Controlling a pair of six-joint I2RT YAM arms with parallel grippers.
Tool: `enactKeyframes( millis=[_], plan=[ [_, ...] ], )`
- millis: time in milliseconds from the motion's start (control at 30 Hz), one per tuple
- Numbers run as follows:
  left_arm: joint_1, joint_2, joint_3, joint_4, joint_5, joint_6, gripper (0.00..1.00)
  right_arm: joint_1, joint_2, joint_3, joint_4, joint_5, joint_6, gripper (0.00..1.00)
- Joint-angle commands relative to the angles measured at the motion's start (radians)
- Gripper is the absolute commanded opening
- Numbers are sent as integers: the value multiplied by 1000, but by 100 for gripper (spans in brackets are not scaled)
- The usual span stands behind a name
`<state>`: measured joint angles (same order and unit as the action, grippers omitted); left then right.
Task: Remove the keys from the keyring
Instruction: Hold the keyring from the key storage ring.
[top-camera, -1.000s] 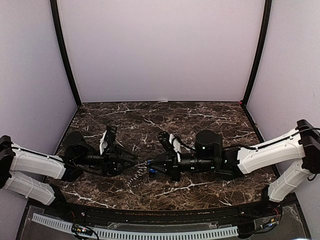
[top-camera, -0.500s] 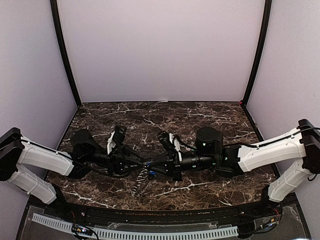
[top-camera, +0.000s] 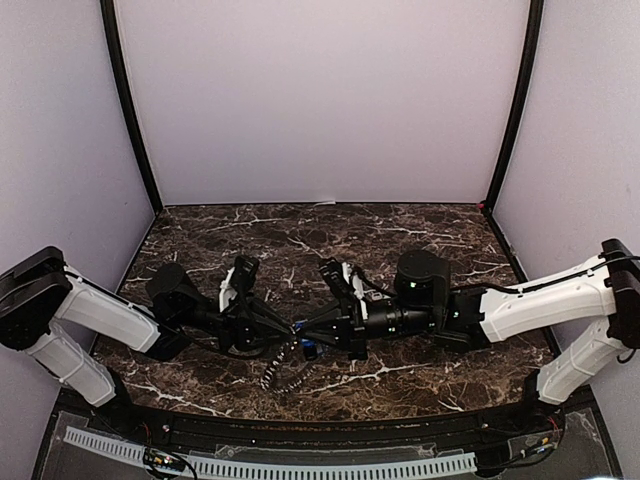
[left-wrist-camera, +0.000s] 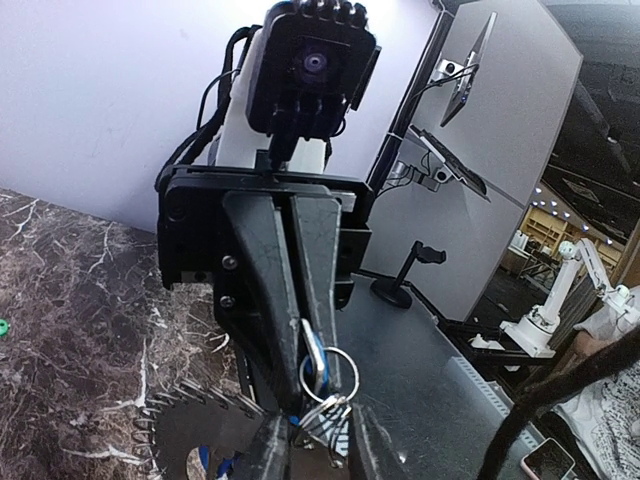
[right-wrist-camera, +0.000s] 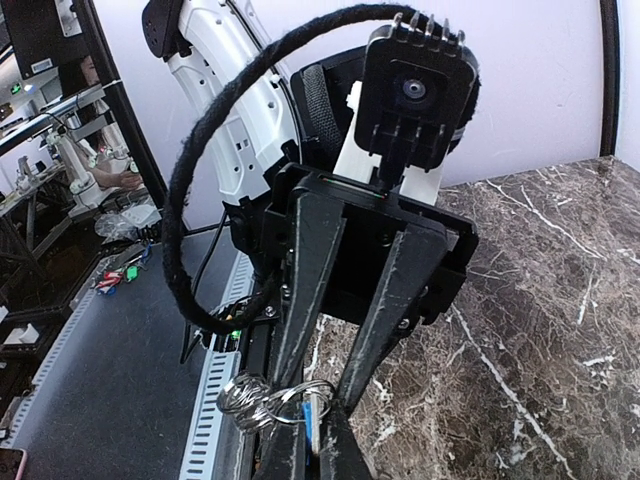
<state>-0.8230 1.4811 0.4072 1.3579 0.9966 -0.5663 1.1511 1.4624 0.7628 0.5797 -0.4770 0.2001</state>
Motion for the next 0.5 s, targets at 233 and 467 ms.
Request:
enactKeyframes(
  millis=[233, 467],
  plan=[
    [-7, -12, 1, 90, 34, -27, 4, -13, -24, 15, 64, 18, -1, 0],
    [-7, -99, -6, -104, -30, 31, 0, -19, -24, 18, -41, 89, -43, 0]
  ],
)
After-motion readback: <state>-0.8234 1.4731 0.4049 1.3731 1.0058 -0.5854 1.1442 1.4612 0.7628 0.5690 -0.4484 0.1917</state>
